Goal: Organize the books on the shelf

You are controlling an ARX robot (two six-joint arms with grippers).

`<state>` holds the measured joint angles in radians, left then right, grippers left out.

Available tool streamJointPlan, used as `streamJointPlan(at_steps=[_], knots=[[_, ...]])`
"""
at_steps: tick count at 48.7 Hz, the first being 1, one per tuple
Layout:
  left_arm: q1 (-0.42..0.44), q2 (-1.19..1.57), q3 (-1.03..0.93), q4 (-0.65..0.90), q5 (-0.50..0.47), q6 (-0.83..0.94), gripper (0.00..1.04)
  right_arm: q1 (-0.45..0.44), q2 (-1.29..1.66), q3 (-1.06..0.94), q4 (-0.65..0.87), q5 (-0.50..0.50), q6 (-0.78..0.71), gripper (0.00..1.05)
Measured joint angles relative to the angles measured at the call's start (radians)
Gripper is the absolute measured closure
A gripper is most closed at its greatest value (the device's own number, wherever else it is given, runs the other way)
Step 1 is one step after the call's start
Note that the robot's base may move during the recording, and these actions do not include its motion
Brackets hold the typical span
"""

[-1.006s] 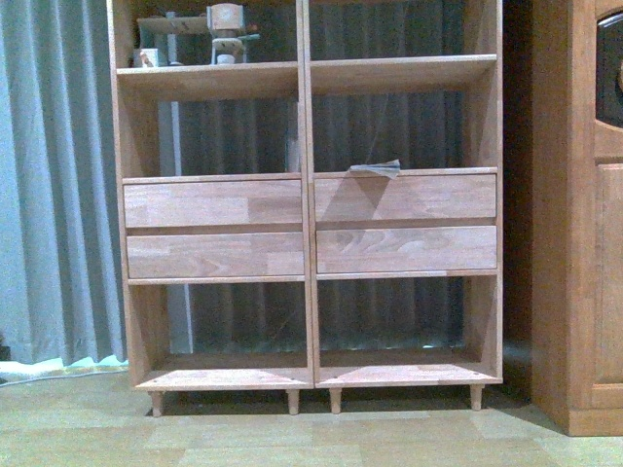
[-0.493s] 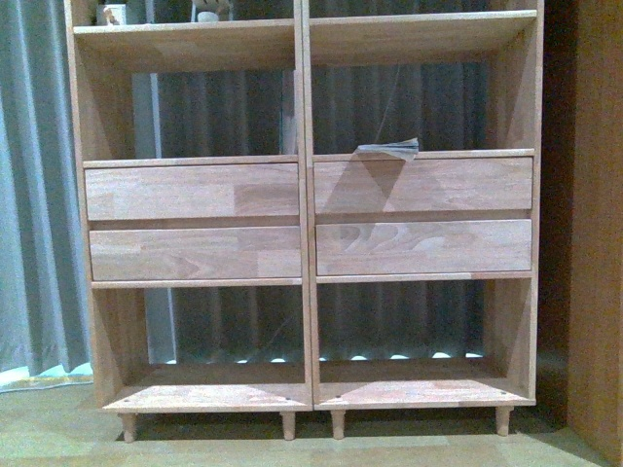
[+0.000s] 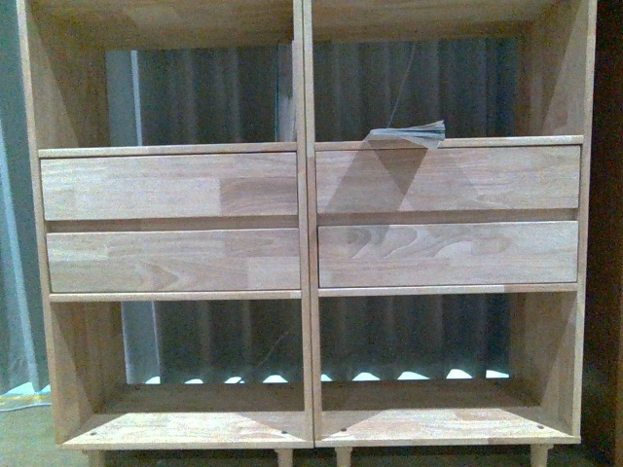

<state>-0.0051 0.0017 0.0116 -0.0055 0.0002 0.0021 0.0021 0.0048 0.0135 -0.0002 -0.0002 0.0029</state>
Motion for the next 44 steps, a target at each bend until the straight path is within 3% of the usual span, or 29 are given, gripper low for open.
streamJointPlan(at_steps=[44], knots=[[0.0, -0.001, 0.0, 0.0, -0.001, 0.0, 0.07, 0.0, 0.0, 0.0, 0.0, -0.001, 0.0, 0.07]])
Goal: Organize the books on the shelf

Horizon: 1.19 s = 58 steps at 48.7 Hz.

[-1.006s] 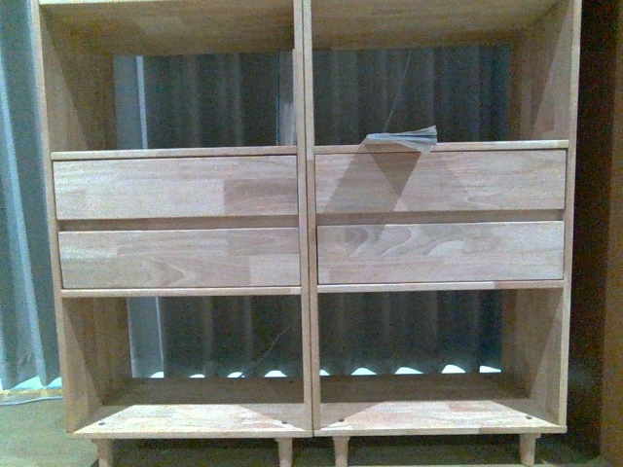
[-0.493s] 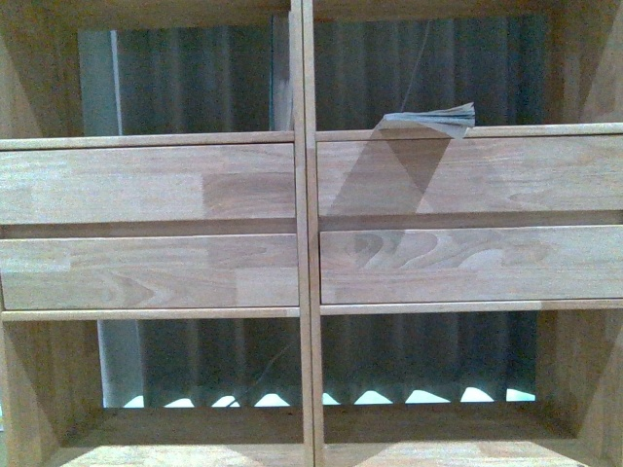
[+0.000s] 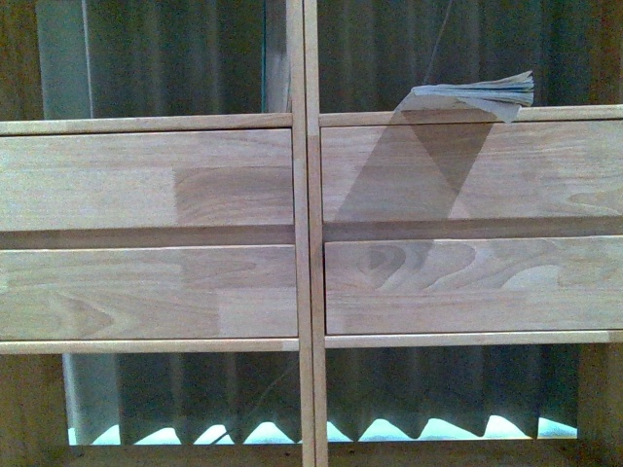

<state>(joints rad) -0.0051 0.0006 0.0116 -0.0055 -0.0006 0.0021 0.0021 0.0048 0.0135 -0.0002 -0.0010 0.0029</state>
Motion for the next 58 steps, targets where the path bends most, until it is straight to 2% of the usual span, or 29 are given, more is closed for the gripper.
streamJointPlan(at_steps=[58], knots=[[0.0, 0.0, 0.0, 0.0, 0.0, 0.0, 0.07, 0.0, 0.0, 0.0, 0.0, 0.0, 0.0, 0.07]])
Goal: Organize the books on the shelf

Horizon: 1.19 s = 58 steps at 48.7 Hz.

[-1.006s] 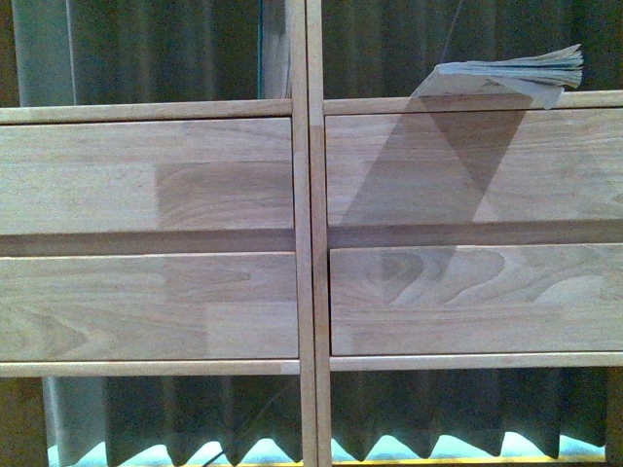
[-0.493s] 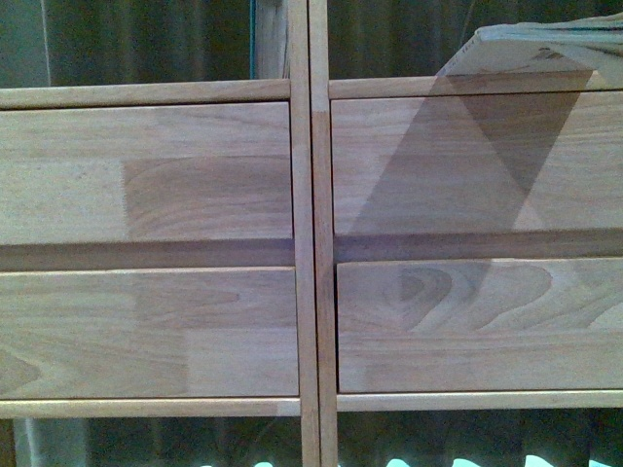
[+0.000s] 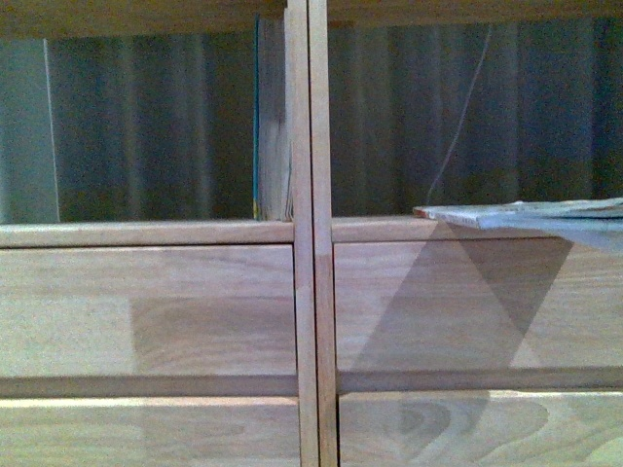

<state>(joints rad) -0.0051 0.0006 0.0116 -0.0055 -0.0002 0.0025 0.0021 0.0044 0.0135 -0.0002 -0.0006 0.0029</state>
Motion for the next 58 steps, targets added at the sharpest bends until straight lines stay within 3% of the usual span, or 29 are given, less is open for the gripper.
streamJointPlan(at_steps=[32, 35, 42, 51, 58], knots=[[0.0, 0.0, 0.0, 0.0, 0.0, 0.0, 0.07, 0.0, 0.0, 0.0, 0.0, 0.0, 0.0, 0.07], [0.0, 0.0, 0.0, 0.0, 0.0, 0.0, 0.07, 0.023, 0.015, 0.0, 0.029, 0.084, -0.003, 0.07], [0.0, 0.0, 0.0, 0.0, 0.0, 0.0, 0.07, 0.027, 0.161, 0.034, 0.062, 0.092, 0.067, 0.07], [0.0, 0.0, 0.0, 0.0, 0.0, 0.0, 0.07, -0.045, 0.471, 0.18, 0.093, -0.055, 0.27, 0.07], [0.0, 0.0, 0.0, 0.0, 0.0, 0.0, 0.07, -0.087, 0.823, 0.37, 0.071, -0.218, 0.564, 0.07]])
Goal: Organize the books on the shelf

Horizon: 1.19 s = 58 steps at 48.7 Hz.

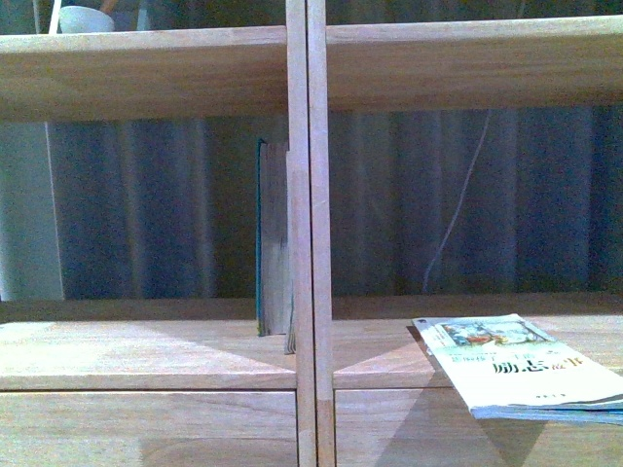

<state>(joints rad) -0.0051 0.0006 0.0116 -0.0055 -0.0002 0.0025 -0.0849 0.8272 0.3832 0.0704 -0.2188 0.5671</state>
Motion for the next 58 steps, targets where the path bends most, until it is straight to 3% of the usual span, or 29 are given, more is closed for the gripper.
streamJointPlan(at_steps=[19, 46, 58], knots=[[0.0, 0.0, 0.0, 0.0, 0.0, 0.0, 0.07, 0.047, 0.544, 0.35, 0.112, -0.036, 0.436, 0.07], [0.0, 0.0, 0.0, 0.0, 0.0, 0.0, 0.07, 0.14, 0.787, 0.528, 0.166, -0.008, 0.657, 0.07], [0.0, 0.0, 0.0, 0.0, 0.0, 0.0, 0.07, 0.165, 0.864, 0.593, 0.174, 0.074, 0.698, 0.07]])
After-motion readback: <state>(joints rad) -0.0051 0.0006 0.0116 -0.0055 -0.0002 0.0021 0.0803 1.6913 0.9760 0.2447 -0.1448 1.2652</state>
